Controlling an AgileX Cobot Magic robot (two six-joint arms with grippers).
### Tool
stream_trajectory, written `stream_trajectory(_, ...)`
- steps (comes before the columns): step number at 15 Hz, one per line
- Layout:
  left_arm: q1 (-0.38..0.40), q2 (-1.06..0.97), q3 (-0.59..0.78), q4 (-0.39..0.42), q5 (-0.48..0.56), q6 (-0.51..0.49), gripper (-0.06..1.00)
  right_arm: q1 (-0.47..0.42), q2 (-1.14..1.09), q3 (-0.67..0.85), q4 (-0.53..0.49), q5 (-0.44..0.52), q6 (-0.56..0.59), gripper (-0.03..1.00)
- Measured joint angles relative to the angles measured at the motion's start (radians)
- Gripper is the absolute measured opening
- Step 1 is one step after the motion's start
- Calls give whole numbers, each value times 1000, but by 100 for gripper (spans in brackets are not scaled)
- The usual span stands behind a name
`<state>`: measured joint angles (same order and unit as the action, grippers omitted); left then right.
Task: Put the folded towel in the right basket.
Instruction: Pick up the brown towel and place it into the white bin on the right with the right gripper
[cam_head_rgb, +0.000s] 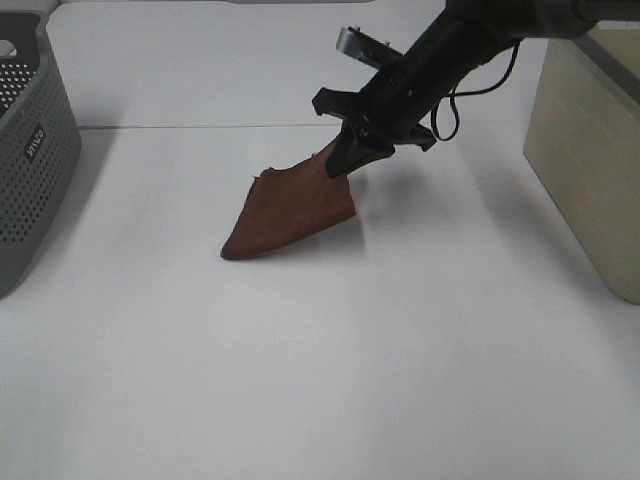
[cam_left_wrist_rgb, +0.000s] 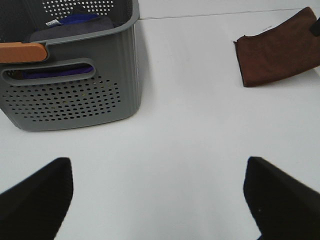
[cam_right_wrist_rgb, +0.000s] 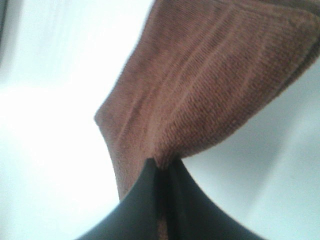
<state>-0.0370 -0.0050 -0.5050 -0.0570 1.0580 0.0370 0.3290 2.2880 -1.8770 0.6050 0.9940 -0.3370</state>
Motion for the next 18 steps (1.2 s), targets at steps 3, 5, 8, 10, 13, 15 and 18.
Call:
stream_trajectory(3,0,0,0,0,0,0,88,0,-57,-70,-57,116,23,0)
stream_trajectory(5,0,0,0,0,0,0,88,0,-92,-113,-96,167,45,0)
stream_trajectory(8,0,0,0,0,0,0,88,0,-157,-204,-194,214,100,0)
stream_trajectory(10,0,0,0,0,0,0,88,0,-200,-263,-303,216,142,0)
stream_trajectory(13,0,0,0,0,0,0,88,-28,-284,-287,-428,219,165,0)
stream_trajectory(15,0,0,0,0,0,0,88,-101,-333,-287,-445,220,176,0)
stream_trajectory(18,0,0,0,0,0,0,88,-261,-372,-287,-454,220,177,0)
